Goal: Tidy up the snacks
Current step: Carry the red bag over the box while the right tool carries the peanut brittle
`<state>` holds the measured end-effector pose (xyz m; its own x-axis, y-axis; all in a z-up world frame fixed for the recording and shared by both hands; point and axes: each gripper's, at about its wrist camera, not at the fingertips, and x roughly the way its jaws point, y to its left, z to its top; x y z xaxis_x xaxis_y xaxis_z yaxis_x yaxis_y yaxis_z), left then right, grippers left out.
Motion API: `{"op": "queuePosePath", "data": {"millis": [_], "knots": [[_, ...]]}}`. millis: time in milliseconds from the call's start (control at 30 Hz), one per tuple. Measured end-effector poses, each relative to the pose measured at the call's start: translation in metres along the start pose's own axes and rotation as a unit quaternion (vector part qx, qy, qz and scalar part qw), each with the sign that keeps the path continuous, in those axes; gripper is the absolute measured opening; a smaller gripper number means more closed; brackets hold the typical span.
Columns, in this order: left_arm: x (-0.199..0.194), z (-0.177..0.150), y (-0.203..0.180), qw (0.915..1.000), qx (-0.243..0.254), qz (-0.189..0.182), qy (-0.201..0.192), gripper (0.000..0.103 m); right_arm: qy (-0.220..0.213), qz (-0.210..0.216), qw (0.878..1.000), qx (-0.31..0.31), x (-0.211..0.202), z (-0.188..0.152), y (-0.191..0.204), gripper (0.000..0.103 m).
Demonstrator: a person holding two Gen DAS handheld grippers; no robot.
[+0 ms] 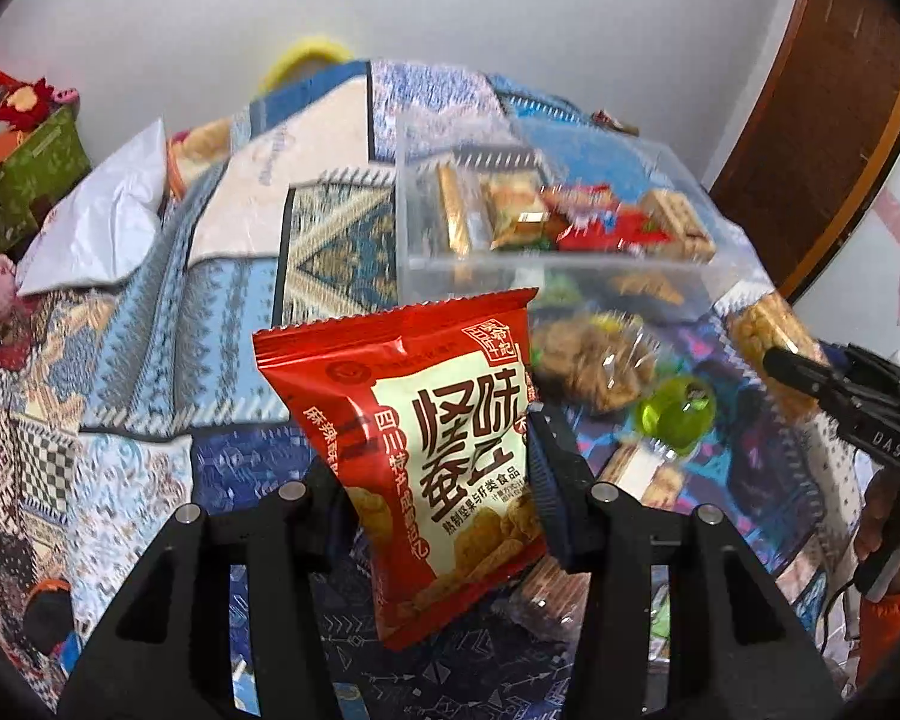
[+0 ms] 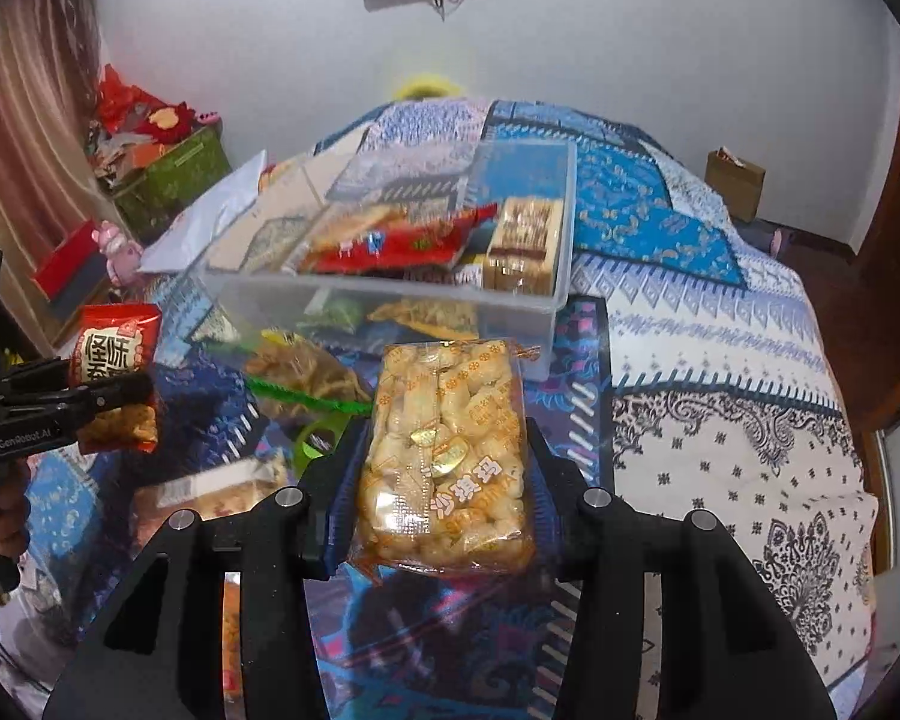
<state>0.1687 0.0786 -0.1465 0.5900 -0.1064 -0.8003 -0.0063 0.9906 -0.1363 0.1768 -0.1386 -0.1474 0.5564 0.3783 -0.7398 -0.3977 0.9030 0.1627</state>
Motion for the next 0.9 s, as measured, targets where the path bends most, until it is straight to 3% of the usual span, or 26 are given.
{"op": "queuePosePath", "data": {"millis": [500, 900], "knots": [[-0.007, 0.065, -0.019, 0.9983, 0.013, -0.014, -0.054, 0.049, -0.062, 0.017, 0.998, 0.017, -0.004, 0.048, 0.008, 0.044], [0.022, 0.116, -0.024, 0.9969, 0.006, -0.032, -0.071, 0.049, -0.076, 0.018, 0.997, 0.022, 0.022, 0.083, 0.007, 0.044]]}}
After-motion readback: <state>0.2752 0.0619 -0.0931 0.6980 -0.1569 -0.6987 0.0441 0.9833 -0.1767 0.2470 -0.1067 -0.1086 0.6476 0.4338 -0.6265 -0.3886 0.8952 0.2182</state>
